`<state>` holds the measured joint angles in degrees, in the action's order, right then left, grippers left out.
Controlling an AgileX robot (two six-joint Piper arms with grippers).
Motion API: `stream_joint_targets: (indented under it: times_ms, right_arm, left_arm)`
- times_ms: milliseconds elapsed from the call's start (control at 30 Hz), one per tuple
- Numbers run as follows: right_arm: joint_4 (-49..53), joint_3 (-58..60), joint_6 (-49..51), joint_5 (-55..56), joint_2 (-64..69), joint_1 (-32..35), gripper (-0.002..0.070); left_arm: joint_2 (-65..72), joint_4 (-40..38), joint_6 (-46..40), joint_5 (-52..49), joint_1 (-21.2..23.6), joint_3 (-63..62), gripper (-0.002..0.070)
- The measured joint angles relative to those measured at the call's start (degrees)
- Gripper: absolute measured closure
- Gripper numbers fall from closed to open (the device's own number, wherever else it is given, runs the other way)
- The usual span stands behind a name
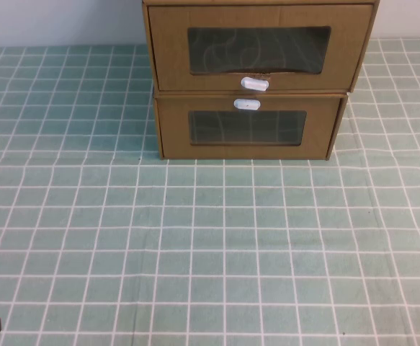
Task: Open the shoe box
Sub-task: 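Pull the top drawer of the cardboard box fully open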
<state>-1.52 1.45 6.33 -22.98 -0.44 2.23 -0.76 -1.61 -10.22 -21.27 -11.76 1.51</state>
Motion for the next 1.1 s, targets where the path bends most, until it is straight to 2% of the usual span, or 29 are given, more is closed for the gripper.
stream_joint_targets:
  times_ms: [933, 1100]
  right_arm:
    - [0.0, 0.0, 0.0, 0.0, 0.0, 0.0, 0.0689]
    - [0.0, 0.0, 0.0, 2.74, 0.0, 0.0, 0.0689]
  left_arm:
    - [0.0, 0.13, -0.13, 0.1, 0.0, 0.0, 0.068]
    - [0.0, 0.13, -0.13, 3.57, 0.0, 0.0, 0.068]
